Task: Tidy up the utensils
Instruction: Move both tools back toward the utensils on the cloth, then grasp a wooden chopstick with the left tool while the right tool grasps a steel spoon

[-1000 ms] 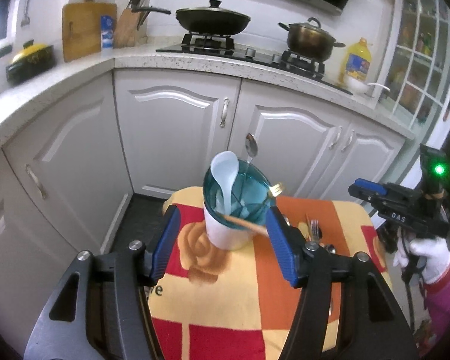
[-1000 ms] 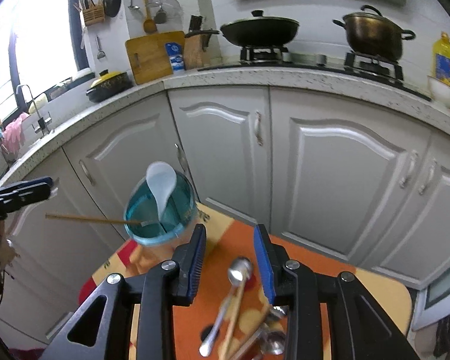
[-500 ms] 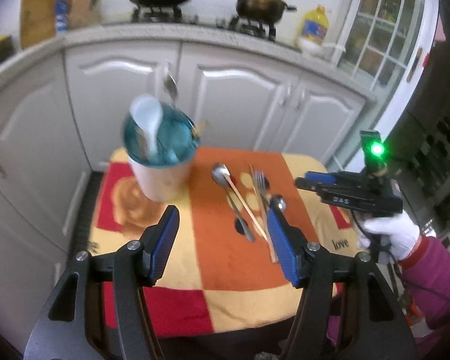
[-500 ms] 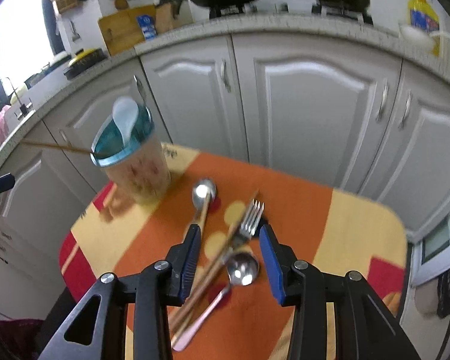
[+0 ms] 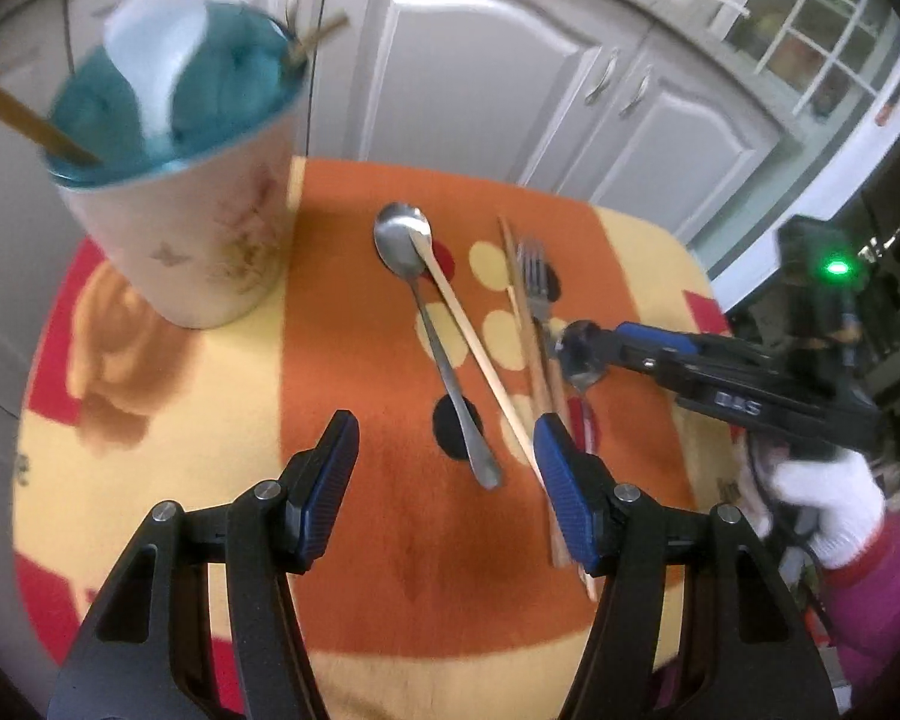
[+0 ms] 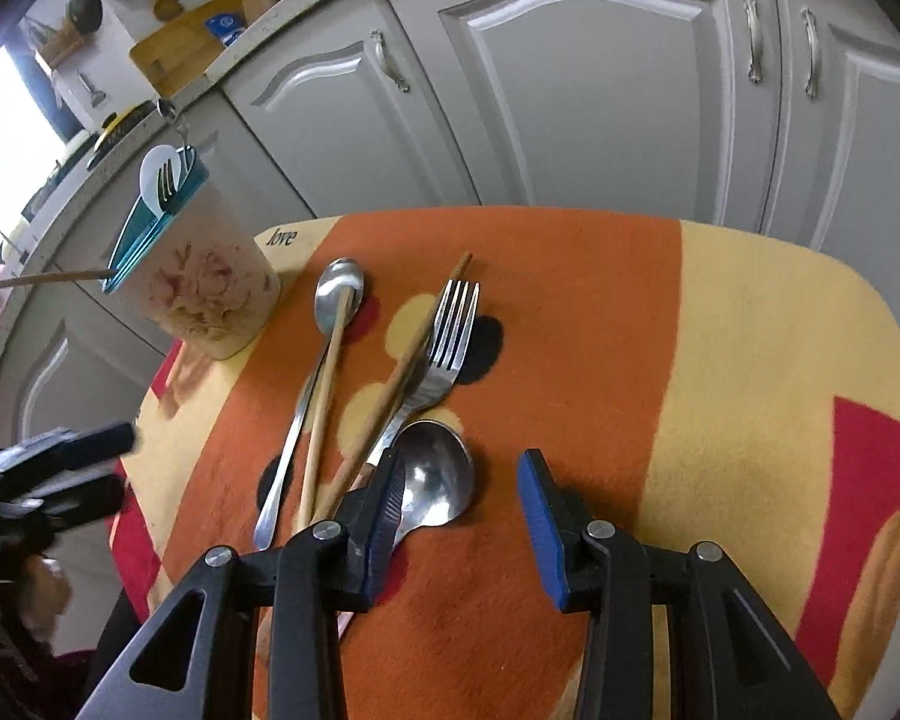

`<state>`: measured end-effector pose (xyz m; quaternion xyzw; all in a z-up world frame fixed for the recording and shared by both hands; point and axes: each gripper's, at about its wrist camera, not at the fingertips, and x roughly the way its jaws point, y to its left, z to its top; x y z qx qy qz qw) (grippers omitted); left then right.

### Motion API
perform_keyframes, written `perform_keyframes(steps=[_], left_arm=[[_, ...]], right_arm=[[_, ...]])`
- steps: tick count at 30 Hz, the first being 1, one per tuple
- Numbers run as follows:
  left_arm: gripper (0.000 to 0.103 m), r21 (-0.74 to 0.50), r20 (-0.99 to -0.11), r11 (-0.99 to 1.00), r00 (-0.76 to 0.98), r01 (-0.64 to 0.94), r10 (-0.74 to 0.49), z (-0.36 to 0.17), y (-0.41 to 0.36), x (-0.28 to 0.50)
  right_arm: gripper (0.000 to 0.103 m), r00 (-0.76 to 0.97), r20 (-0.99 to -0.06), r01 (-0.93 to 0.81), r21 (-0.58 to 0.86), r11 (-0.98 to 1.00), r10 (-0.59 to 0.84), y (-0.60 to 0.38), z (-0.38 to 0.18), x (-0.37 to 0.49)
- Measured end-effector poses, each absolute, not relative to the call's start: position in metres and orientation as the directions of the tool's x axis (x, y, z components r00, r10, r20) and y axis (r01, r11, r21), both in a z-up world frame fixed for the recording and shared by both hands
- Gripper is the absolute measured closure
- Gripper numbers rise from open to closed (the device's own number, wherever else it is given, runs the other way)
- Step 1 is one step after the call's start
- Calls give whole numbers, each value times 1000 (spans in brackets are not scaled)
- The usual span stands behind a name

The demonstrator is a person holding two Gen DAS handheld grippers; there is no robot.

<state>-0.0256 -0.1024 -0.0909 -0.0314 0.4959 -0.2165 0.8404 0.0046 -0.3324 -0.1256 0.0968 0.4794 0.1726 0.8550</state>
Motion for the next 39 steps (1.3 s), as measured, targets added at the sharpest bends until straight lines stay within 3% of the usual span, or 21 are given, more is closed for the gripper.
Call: perform_keyframes(steps=[10,14,21,27,30,32,39], left_arm=[[45,-219,-860,922,383,319,-337,-113,-128,6],[87,-188,-894,929,337,318,-296,-128,-135,14],[90,-274,-876,909,307,315,-371,-130,-133,22],[90,-242,-885,912,310,331,-347,-130,-142,26],[96,-245,-887,913,304,327,-347,-132,-141,27],[102,-264,-884,910,297,320,-361,-131,-133,25],[103,-245,-909,882,221,403,-353,-134,-108,-26]], right_arm=[[64,465,-787,-248,324,913,406,-327,-132,11],[75,464,-777,-279,327,903,425,-323,-134,11],[79,465,-771,-296,327,897,435,-319,-136,14],[79,463,-761,-278,362,890,454,-323,-137,17],[79,465,-760,-282,360,889,455,-322,-137,16],[93,469,-762,-284,348,893,446,-322,-137,15],[99,471,-752,-298,356,886,461,-327,-131,6]])
